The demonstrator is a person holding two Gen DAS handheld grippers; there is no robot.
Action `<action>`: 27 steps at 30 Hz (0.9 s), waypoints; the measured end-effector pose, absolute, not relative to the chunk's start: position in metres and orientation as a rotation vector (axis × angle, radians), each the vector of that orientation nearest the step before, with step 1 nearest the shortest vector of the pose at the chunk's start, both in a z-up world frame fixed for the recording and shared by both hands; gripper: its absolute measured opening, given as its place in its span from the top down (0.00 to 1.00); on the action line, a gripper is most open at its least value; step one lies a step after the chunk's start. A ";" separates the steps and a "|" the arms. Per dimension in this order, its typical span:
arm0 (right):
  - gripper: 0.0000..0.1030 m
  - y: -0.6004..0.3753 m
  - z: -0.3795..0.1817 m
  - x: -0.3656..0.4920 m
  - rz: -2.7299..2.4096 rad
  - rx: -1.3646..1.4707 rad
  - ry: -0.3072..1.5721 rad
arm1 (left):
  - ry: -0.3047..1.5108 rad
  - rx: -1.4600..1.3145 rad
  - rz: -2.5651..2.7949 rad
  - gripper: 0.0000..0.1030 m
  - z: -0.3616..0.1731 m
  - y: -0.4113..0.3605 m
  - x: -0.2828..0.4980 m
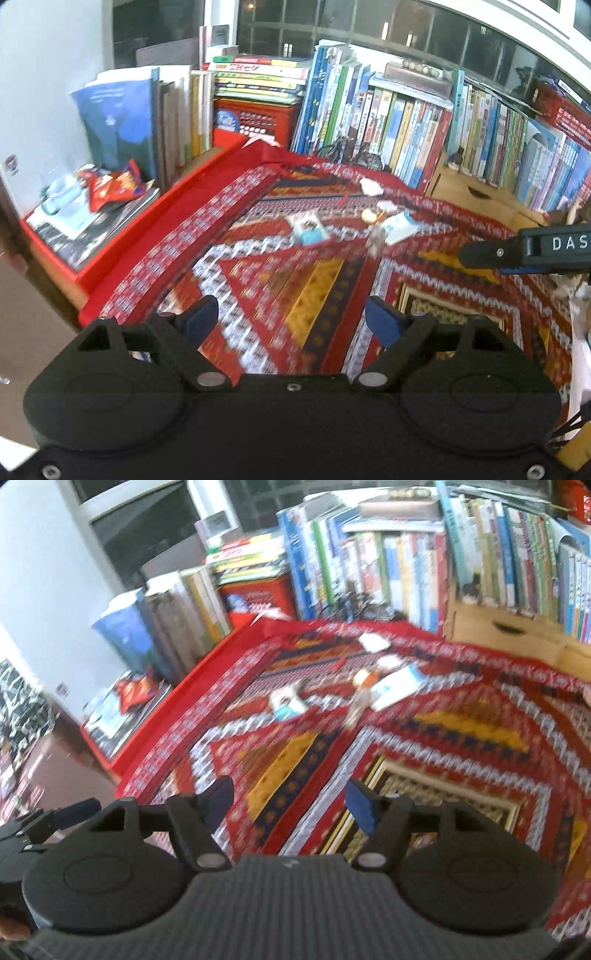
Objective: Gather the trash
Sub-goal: 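Move both tools back over the rug toward the RICE bag, then grasp the RICE snack bag with the left tool while the right tool approaches the white-blue packet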
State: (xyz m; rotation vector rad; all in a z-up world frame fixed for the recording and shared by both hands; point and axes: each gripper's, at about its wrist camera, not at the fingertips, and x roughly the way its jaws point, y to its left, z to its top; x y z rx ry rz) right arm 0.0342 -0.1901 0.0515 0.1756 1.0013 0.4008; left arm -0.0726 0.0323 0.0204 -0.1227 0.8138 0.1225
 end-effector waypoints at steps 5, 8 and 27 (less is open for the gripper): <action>0.25 -0.214 0.044 0.086 0.374 0.167 0.991 | 0.831 -0.144 0.132 0.17 0.011 0.020 -0.010; 0.25 -0.227 0.036 0.118 0.342 0.170 0.999 | 0.840 -0.189 0.146 0.17 0.003 0.019 0.026; 0.25 -0.252 -0.106 0.304 0.158 0.392 1.484 | 1.003 -0.257 0.383 0.22 -0.115 0.043 0.198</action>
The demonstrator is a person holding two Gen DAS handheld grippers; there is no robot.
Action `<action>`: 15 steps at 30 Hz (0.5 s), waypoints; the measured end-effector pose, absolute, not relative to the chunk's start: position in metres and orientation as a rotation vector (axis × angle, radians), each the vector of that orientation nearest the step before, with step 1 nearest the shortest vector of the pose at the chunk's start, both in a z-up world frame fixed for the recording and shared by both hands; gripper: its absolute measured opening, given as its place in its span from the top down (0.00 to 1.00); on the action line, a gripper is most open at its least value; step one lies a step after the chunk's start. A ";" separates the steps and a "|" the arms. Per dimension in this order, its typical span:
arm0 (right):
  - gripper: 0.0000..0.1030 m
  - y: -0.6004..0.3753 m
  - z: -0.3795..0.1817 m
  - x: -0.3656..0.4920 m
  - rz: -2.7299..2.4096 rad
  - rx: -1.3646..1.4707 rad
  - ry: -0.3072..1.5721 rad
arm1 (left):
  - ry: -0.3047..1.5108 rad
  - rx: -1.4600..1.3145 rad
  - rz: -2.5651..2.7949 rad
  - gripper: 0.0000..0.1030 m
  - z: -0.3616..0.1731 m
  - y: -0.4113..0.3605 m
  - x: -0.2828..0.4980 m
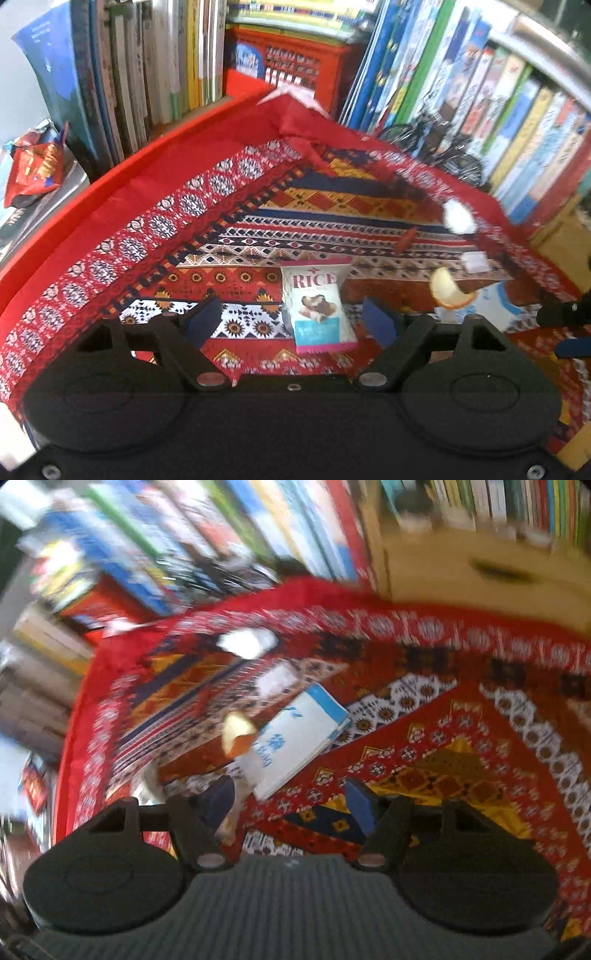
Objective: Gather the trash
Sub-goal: 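Grasp the RICE snack bag with the left tool while the right tool approaches the white-blue packet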
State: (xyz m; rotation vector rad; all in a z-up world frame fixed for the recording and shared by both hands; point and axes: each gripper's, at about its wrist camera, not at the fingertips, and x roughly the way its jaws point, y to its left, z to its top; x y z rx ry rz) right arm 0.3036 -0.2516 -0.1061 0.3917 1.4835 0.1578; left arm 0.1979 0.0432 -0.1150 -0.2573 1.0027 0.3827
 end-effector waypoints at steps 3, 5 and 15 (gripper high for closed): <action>0.25 -0.244 -0.124 0.323 0.109 0.411 1.538 | 1.024 -0.257 0.385 0.23 -0.127 0.044 0.209; 0.25 -0.236 -0.133 0.333 0.077 0.392 1.552 | 1.022 -0.253 0.374 0.23 -0.132 0.044 0.212; 0.25 -0.214 -0.158 0.357 -0.009 0.410 1.558 | 1.007 -0.155 0.334 0.23 -0.153 0.034 0.222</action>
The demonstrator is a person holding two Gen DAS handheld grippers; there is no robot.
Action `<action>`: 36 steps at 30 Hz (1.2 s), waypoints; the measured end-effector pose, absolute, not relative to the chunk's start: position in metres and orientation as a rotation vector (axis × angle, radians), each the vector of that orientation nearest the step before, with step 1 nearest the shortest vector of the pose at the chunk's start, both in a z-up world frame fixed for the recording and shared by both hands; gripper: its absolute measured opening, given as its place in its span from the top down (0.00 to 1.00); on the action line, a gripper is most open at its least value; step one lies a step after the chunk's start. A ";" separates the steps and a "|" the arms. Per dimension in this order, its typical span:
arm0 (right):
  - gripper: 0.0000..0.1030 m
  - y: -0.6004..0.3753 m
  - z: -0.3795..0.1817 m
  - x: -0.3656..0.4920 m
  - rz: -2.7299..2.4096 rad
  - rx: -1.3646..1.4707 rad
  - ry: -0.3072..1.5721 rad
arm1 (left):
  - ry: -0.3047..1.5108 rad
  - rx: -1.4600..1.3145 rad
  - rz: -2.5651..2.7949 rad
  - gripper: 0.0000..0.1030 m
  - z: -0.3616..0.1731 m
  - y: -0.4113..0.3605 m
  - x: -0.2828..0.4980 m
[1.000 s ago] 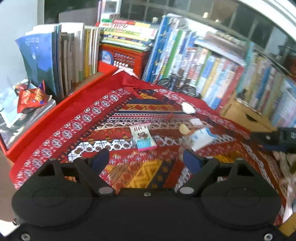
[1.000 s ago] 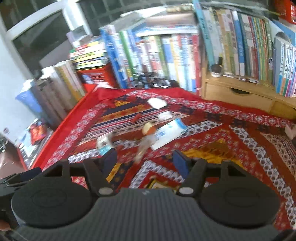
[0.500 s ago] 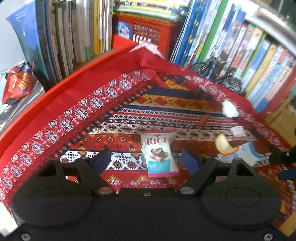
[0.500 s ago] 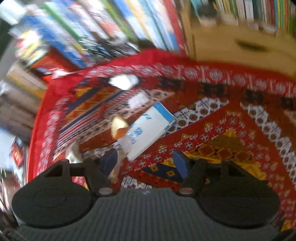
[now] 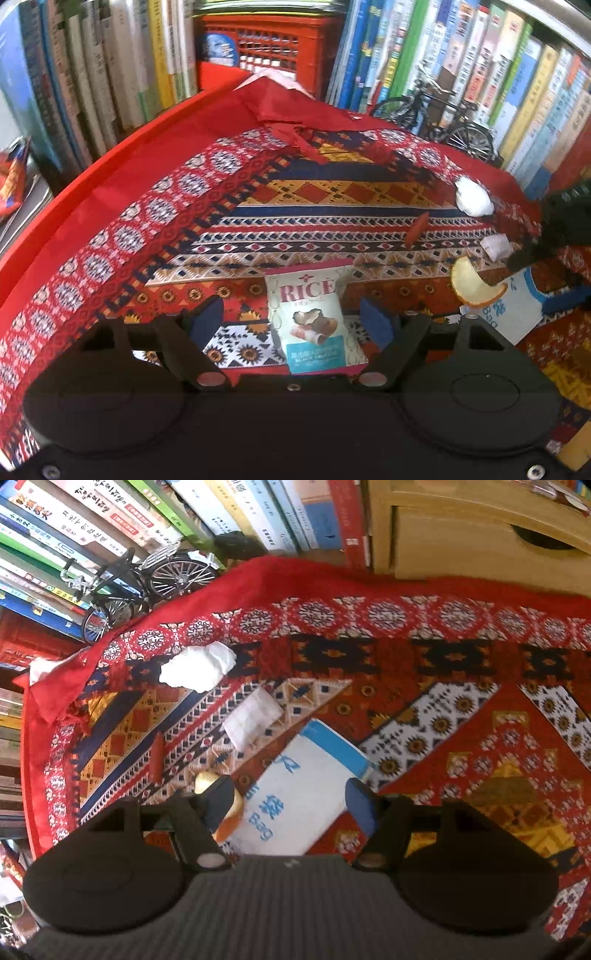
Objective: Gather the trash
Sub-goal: 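Grasp the RICE snack bag with the left tool while the right tool approaches the white-blue packet, then grasp the white-blue packet with the right tool while the left tool holds the RICE bag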
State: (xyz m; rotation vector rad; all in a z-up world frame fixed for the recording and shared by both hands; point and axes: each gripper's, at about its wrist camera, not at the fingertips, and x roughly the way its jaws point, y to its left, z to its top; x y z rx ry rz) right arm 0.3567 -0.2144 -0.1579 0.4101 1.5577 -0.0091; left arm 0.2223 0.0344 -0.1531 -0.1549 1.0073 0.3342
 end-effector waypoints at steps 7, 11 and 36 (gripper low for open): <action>0.25 -0.207 -0.172 0.367 -0.044 0.410 1.591 | 1.019 -0.154 0.308 0.48 -0.164 0.032 0.228; 0.46 -0.203 -0.172 0.369 -0.064 0.385 1.590 | 1.001 -0.161 0.300 0.58 -0.160 0.029 0.226; 0.89 -0.241 -0.120 0.326 -0.026 0.456 1.576 | 0.911 -0.138 0.270 0.70 -0.092 0.013 0.191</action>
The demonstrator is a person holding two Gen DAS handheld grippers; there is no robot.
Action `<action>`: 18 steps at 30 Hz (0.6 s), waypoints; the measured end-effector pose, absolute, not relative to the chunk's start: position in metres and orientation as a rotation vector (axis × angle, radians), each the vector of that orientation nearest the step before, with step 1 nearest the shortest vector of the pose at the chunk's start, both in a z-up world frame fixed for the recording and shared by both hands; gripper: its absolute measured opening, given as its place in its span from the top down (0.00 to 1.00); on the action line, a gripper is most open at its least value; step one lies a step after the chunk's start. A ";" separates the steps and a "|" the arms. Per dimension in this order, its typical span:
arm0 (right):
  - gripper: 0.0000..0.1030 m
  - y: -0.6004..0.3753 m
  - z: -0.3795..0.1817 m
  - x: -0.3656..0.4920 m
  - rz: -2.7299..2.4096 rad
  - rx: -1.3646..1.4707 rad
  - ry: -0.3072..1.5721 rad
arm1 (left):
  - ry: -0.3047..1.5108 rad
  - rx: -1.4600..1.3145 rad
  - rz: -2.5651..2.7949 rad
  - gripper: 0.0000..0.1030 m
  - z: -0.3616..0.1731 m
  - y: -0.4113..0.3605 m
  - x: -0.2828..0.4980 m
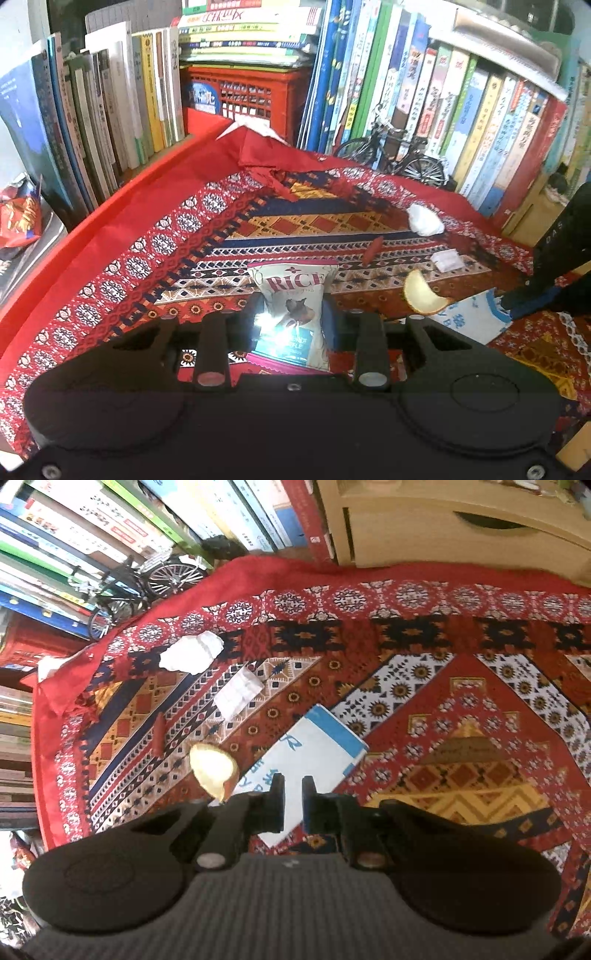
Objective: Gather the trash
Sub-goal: 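Grasp the white-blue packet with the right tool while the left tool holds the RICE bag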
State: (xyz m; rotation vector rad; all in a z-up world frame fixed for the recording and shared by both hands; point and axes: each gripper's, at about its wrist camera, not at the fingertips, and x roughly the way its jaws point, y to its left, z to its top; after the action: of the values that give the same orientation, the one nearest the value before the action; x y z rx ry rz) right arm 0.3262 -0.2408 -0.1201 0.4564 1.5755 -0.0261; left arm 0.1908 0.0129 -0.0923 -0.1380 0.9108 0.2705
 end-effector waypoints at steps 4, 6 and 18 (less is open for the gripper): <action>0.53 -0.245 -0.124 0.328 -0.028 0.513 1.594 | 0.891 -0.148 0.259 0.70 -0.082 0.009 0.182; 0.36 -0.244 -0.132 0.331 -0.051 0.550 1.600 | 0.887 -0.151 0.256 0.70 -0.080 0.009 0.177; 0.27 -0.228 -0.186 0.353 -0.170 0.580 1.710 | 0.904 -0.182 0.285 0.70 -0.098 0.019 0.162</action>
State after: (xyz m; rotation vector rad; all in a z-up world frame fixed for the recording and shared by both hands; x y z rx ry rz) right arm 0.3533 -0.2285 -0.1858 0.5795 1.7096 -0.1697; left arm 0.1617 0.0187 -0.0984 -0.1824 0.9042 0.2846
